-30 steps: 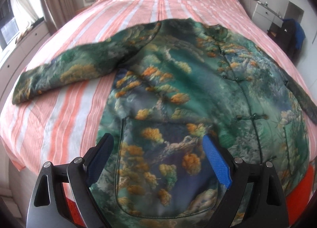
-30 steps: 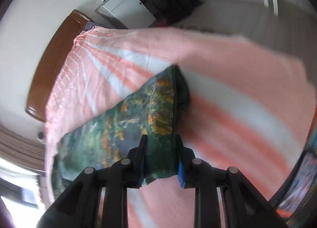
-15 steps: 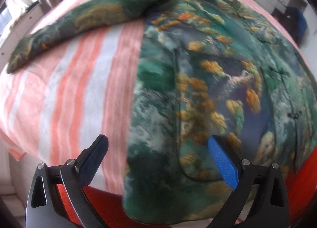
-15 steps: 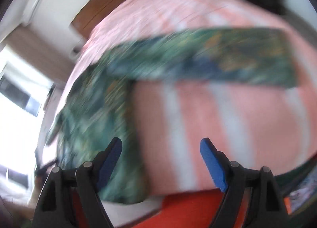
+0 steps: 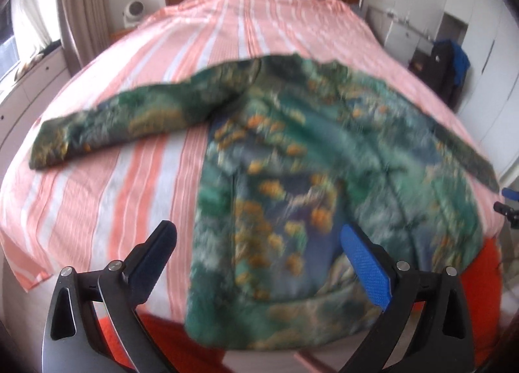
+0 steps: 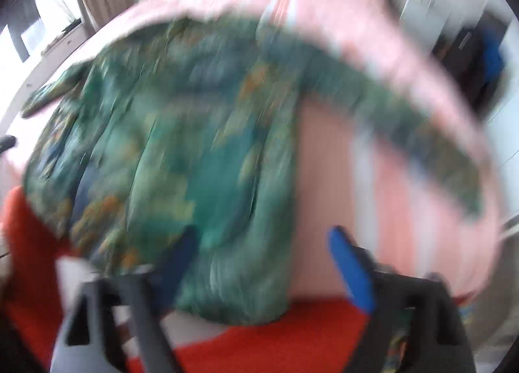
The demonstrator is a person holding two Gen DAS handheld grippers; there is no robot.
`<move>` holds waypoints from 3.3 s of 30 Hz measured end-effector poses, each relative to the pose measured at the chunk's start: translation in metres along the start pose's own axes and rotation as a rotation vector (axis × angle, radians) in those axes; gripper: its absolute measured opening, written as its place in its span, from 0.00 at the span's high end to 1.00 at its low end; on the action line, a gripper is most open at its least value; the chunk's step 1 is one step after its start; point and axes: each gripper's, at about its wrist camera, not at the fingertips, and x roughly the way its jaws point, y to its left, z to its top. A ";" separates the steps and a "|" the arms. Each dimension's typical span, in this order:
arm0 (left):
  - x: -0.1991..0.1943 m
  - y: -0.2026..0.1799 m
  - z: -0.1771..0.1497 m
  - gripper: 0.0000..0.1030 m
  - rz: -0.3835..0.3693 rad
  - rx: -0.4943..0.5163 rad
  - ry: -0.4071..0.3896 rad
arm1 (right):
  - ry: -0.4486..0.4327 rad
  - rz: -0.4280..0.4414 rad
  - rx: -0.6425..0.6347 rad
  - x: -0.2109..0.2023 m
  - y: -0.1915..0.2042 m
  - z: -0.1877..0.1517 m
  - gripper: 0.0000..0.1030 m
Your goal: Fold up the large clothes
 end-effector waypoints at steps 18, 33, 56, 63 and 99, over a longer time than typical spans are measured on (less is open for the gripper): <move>0.100 -0.104 0.038 0.01 0.151 -0.110 0.110 | -0.146 0.009 -0.056 0.205 0.031 0.144 0.00; 0.125 -0.129 0.025 0.01 0.184 -0.051 0.193 | -0.140 -0.024 -0.081 0.203 0.038 0.143 0.00; 0.115 -0.122 0.012 0.01 0.275 0.036 0.132 | -0.141 -0.023 -0.081 0.205 0.039 0.144 0.00; 0.132 -0.092 0.021 0.00 0.281 0.073 0.080 | -0.142 -0.023 -0.081 0.205 0.039 0.144 0.00; 0.129 -0.080 -0.001 0.00 0.153 0.055 0.060 | -0.110 -0.050 0.001 0.161 0.044 0.137 0.00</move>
